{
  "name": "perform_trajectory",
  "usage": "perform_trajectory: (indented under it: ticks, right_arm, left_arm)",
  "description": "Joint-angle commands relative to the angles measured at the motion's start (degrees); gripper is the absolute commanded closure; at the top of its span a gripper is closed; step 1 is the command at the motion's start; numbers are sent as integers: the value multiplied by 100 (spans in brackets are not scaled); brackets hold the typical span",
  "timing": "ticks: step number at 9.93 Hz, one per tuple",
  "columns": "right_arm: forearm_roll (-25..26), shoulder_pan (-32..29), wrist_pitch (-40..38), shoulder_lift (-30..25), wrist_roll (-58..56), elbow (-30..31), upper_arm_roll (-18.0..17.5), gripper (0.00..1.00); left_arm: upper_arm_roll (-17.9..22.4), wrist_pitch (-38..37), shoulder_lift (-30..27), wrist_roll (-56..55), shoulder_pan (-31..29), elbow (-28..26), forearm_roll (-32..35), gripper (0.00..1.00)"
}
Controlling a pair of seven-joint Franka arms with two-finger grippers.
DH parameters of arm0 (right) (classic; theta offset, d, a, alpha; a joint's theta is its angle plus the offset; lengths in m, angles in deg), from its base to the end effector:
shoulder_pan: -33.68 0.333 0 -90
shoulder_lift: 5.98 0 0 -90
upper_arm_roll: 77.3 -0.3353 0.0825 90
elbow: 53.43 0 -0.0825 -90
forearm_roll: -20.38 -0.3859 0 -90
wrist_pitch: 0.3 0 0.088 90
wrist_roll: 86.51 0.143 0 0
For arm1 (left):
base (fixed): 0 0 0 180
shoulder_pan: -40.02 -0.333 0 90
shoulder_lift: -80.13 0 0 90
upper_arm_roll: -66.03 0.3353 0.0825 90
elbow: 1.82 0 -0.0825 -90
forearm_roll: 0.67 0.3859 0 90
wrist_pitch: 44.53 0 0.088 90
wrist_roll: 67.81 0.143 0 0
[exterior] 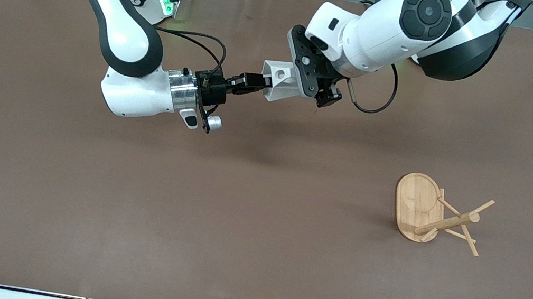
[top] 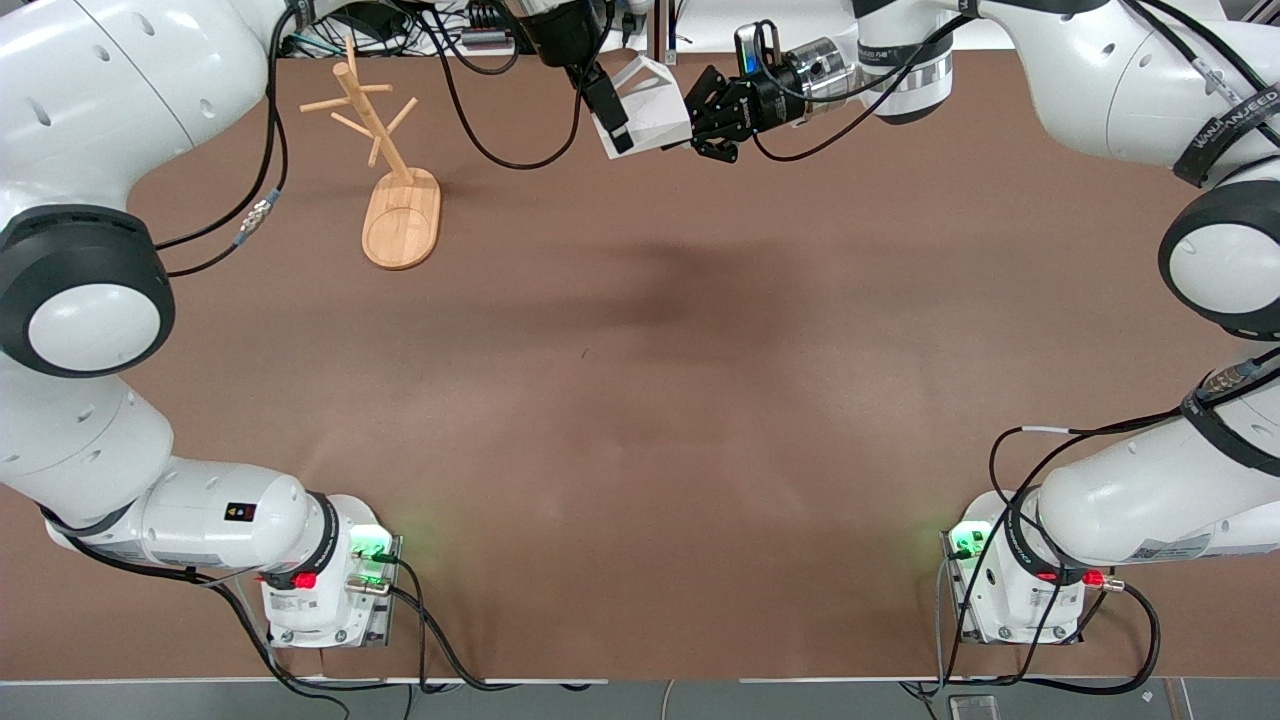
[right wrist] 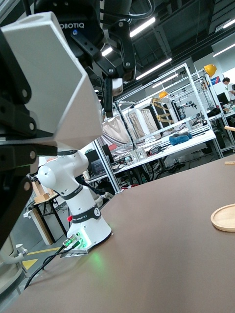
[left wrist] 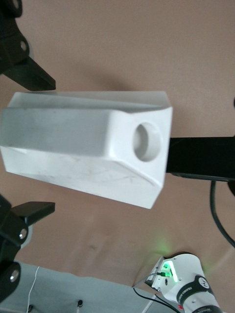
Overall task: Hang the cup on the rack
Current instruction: 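Grasp the cup body with the left gripper beside the right gripper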
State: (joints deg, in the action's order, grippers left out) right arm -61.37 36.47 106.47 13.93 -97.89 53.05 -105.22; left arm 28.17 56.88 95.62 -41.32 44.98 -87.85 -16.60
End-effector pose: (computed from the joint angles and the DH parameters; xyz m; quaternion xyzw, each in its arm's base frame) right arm 0.5107 0.3999 0.4113 -0.7487 0.0123 0.2361 0.6194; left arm 0.4787 -0.4281 0.5377 0.8218 -0.5261 -0.0050 0.2187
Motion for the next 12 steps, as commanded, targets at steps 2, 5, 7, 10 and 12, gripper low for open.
perform_trajectory:
  ticks: [2,5,7,10,12]
  right_arm:
    - [-176,2,2,-137,-84,127,-12,98]
    - [-176,2,2,-137,-84,127,-12,98]
    - [-176,11,2,-137,-84,127,-12,98]
    - [-176,11,2,-137,-84,127,-20,98]
    - [-176,-7,-51,-128,-31,118,-12,79]
  left_arm:
    - [-81,169,147,-153,-21,-220,117,0]
    - [-160,169,148,-223,-21,-265,126,1]
    - [-160,169,104,-258,-56,-274,126,67]
    - [-160,151,77,-232,-109,-283,143,95]
    - [-73,142,24,-293,-109,-265,99,100]
